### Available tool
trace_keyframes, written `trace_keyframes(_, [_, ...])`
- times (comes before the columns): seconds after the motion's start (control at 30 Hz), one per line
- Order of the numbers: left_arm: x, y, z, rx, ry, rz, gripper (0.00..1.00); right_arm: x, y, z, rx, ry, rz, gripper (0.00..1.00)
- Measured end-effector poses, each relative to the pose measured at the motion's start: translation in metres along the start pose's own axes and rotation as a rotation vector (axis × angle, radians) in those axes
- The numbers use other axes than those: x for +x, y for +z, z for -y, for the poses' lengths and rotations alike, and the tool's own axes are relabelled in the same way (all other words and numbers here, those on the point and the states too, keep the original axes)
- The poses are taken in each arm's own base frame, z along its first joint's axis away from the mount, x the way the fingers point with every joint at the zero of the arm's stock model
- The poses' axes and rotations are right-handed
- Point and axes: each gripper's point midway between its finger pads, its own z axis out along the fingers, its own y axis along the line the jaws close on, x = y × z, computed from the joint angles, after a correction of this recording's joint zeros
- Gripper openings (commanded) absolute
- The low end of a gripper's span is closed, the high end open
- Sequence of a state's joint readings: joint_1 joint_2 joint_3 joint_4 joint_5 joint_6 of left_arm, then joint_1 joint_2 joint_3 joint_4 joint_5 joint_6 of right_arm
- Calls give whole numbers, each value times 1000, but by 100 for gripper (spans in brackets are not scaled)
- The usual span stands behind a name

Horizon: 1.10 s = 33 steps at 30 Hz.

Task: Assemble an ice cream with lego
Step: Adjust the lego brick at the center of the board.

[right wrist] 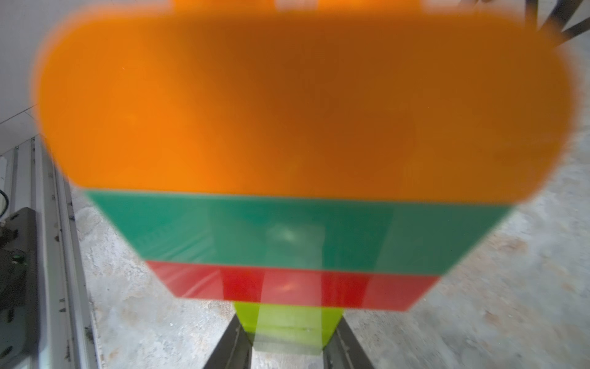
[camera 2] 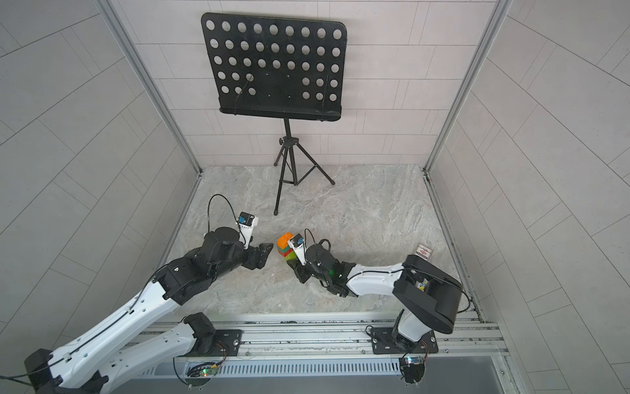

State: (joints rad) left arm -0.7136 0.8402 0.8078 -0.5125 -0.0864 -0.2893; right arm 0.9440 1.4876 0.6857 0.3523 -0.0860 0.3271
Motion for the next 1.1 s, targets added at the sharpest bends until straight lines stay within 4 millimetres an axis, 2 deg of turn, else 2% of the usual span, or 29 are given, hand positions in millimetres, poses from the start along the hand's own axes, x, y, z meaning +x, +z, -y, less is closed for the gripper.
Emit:
trace_keyframes(0.07, [1, 1, 0, -1, -4, -4, 83, -7, -15, 7, 31, 35, -64, 27])
trace_keyframes(0.17, [2, 3, -1, -1, -14, -13, 83, -5, -36, 24, 87, 87, -181, 26])
trace_keyframes(0.37, [4, 7, -2, 2, -31, -30, 83, 36, -75, 63, 200, 172, -481, 25])
trace_keyframes(0.5, [4, 7, -2, 7, -35, -31, 83, 60, -91, 74, 232, 184, -670, 23])
trace_keyframes(0.67, [4, 6, -1, 13, -37, -32, 83, 83, -93, 77, 238, 178, -865, 24])
trace_keyframes(0.8, [5, 6, 1, 26, -42, -35, 83, 93, -92, 77, 238, 174, -973, 26])
trace_keyframes(1.1, [4, 5, 3, 37, -45, -34, 84, 112, -68, 82, 232, 166, -1138, 31])
